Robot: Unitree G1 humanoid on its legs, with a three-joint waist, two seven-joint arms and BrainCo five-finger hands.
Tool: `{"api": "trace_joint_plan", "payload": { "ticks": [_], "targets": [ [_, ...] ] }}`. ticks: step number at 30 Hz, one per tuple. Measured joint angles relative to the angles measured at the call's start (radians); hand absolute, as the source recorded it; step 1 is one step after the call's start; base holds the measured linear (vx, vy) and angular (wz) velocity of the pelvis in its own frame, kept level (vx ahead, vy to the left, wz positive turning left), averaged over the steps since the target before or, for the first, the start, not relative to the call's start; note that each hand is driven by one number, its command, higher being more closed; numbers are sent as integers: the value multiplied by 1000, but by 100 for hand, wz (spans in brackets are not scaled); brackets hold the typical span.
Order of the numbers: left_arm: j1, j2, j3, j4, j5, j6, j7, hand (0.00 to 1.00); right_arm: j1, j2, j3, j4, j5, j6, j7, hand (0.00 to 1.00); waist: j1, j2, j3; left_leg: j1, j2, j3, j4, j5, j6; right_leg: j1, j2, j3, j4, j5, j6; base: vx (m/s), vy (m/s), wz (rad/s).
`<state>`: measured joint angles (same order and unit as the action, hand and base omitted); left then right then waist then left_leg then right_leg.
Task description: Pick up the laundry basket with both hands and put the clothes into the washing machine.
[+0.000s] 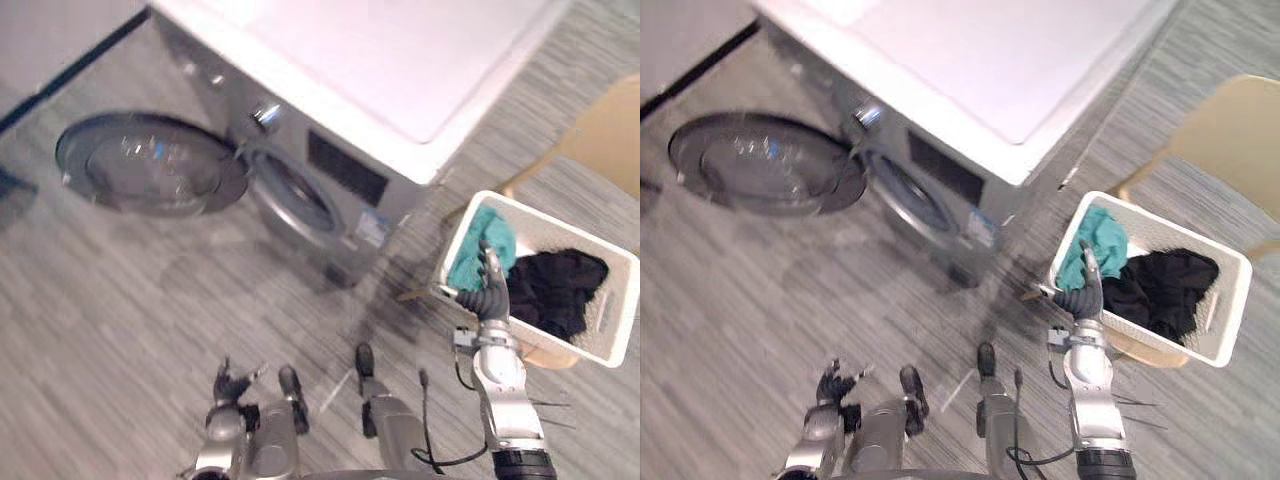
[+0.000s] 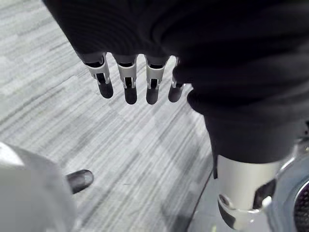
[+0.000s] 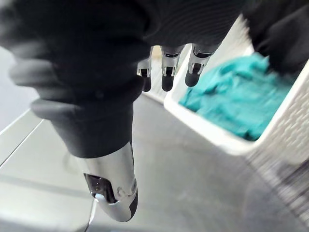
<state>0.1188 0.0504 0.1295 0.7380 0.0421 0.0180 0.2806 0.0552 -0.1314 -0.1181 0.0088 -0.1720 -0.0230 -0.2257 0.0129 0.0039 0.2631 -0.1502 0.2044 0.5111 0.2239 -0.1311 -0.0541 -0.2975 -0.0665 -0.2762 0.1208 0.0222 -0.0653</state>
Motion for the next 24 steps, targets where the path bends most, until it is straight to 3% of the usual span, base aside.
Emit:
{"api": "trace_joint_plan", "payload": {
  "ticks": [1, 2, 4, 6, 7, 8, 9, 11, 12, 13, 16, 17, 18, 19, 24],
  "targets": [
    [19, 7, 4, 23, 2, 0, -7, 0, 2, -4, -6, 26, -1, 1, 11, 0, 1, 3, -9, 50, 16, 48, 6, -23, -16, 26, -45, -152, 38, -22, -5, 122, 37, -130],
    [22, 18, 10, 48, 10, 0, -17, 0, 11, -8, -9, 37, -3, 0, 12, 0, -1, 13, -32, 74, 39, 83, 27, -46, -33, 51, -60, -236, 50, -37, 8, 129, 21, -120],
    [14, 30, 16, 73, 20, -2, -20, 0, 16, -16, -9, 56, -18, 0, 14, 0, -5, 28, -49, 115, 70, 133, 54, -70, -57, 66, -31, -206, 54, -49, 19, 156, -15, -99],
    [17, 32, 39, 86, 32, -5, -21, 0, 17, -19, 13, 61, -36, -1, 15, 0, 2, 25, -61, 131, 120, 159, 159, -74, -65, 69, 2, -143, 61, -69, 18, 157, -86, -118],
    [24, 29, 39, 95, 37, -5, -21, 0, 14, -26, 23, 67, -37, -1, 17, 0, 5, 30, -61, 110, 171, 119, 304, -68, -56, 83, 24, -103, 72, -81, 12, 157, -155, -105],
    [33, 25, 37, 97, 40, -5, -22, 0, 12, -36, 25, 78, -37, -1, 16, 0, 4, 36, -62, 76, 200, 49, 417, -41, -10, 99, 39, -77, 77, -87, 7, 245, -162, -113],
    [38, 18, 32, 97, 40, -7, -27, 0, 17, -63, 23, 94, -37, 0, 15, 0, 0, 37, -63, -1, 200, -107, 568, 45, 43, 132, 50, -38, 70, -90, 0, 218, -85, -79],
    [35, 16, 28, 98, 40, -17, -35, 0, 20, -90, 17, 99, -39, 0, 12, 0, 3, 36, -64, -64, 174, -226, 656, -2, 16, 145, 56, 0, 65, -101, -16, 197, -2, -70],
    [35, 18, 24, 101, 39, -28, -40, 0, 19, -99, 4, 106, -48, 0, 10, 0, 3, 38, -65, -95, 122, -300, 649, -60, -4, 169, 54, 37, 43, -100, -16, 201, 28, -60],
    [35, 20, 21, 102, 39, -28, -40, 0, 19, -101, 1, 109, -50, 0, 10, 0, 4, 31, -61, -99, 110, -313, 637, -68, -6, 174, 54, 43, 38, -100, -15, 237, 53, -61],
    [36, 32, -26, 118, 40, -30, -43, 0, 12, -125, -1, 147, -80, 2, 10, 0, 4, 37, -64, -94, -2, -412, 334, -90, -24, 223, 46, 91, 2, -79, 18, 174, 119, -49],
    [35, 28, -47, 118, 41, -31, -44, 0, -5, -145, 3, 174, -100, 2, 10, 0, 5, 57, -71, -76, -37, -457, 139, -57, -59, 221, 49, 106, -7, -70, 33, 120, 152, -46],
    [35, 25, -54, 118, 41, -34, -48, 0, -17, -160, 8, 189, -116, 2, 11, 0, 6, 73, -74, -70, -46, -473, 59, -2, -69, 218, 55, 117, -6, -70, 44, 144, 217, -70],
    [31, 32, -58, 121, 42, -39, -59, 0, -38, -167, 19, 222, -136, 5, 14, 0, 12, 60, -67, -54, -67, -466, 54, 43, -40, 217, 44, 144, -10, -66, 71, 142, 202, -45],
    [12, 56, -86, 135, 53, -49, -64, 0, -123, -228, 79, 240, -185, 3, 15, 0, 9, 46, -61, -76, -128, -413, 31, 36, 0, 181, -19, 176, -38, -46, 126, 88, 187, -18]
  ]
}}
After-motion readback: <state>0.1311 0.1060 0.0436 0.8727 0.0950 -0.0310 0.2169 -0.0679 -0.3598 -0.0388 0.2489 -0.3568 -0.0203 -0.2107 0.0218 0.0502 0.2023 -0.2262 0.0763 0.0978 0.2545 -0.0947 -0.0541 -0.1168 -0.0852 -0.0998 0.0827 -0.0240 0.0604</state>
